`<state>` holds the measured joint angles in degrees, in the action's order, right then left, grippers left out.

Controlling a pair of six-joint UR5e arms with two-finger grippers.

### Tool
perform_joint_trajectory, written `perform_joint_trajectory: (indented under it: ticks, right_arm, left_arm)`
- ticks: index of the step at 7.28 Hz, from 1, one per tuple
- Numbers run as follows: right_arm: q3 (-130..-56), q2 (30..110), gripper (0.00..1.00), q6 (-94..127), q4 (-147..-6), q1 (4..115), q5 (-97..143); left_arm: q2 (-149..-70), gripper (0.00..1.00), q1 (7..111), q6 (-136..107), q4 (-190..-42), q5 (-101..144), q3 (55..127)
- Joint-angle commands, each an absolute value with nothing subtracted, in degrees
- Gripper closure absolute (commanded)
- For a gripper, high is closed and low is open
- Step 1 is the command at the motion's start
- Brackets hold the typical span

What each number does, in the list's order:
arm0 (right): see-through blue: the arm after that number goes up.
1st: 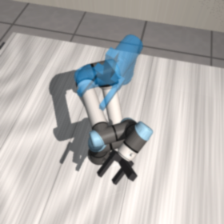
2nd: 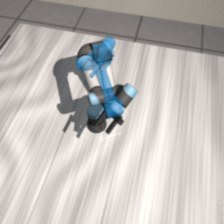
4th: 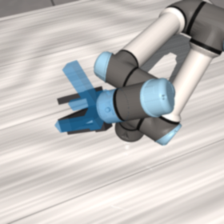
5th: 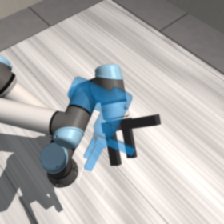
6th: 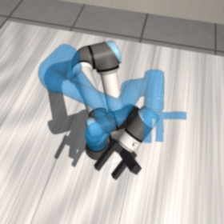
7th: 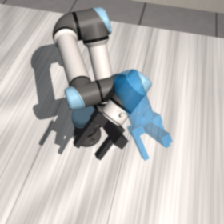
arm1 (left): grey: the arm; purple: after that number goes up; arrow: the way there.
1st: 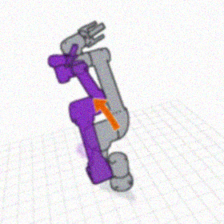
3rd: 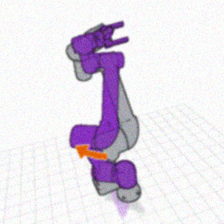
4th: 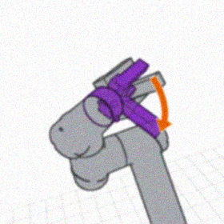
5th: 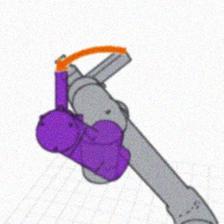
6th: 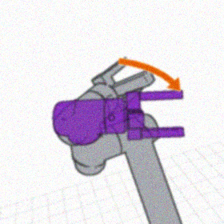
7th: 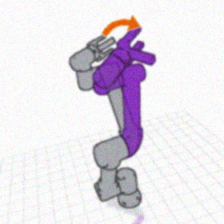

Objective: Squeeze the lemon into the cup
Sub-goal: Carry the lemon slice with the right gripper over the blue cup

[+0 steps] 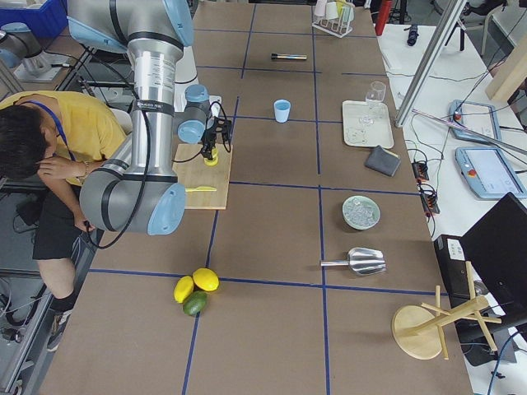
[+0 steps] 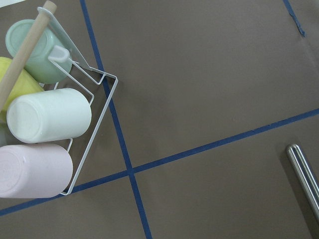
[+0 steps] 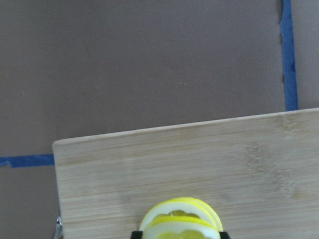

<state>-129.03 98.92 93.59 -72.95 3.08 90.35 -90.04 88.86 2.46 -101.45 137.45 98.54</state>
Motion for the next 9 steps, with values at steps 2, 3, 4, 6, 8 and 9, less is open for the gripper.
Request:
perform_joint_trajectory:
  ticks: [2, 3, 4, 6, 8, 9]
  right_arm:
    - [-128.77, 95.47, 0.43, 93.34, -73.04, 10.25, 94.37]
    - [-128.15, 93.36, 0.43, 92.9, -73.04, 13.85, 96.22]
    - [-126.14, 89.6, 0.43, 92.81, -73.12, 16.84, 96.85]
    - [-118.87, 75.4, 0.41, 92.81, -76.53, 23.61, 100.87]
    - [-112.79, 63.86, 0.4, 93.25, -81.72, 27.76, 101.6]
    - [-109.02, 59.89, 0.4, 93.6, -81.74, 28.73, 101.69]
  left_arm:
    - [-89.74, 0.0, 88.86, 2.46, -101.51, 137.46, 98.61]
    - [-89.74, 0.0, 88.86, 2.46, -101.51, 137.46, 98.61]
    - [-89.74, 0.0, 88.86, 2.37, -101.51, 137.46, 98.61]
    - [-89.74, 0.0, 88.86, 2.46, -101.51, 137.46, 98.53]
    - [-89.3, 0.0, 88.86, 2.46, -101.6, 137.46, 98.61]
    - [-88.95, 0.0, 88.86, 2.46, -101.69, 137.46, 98.7]
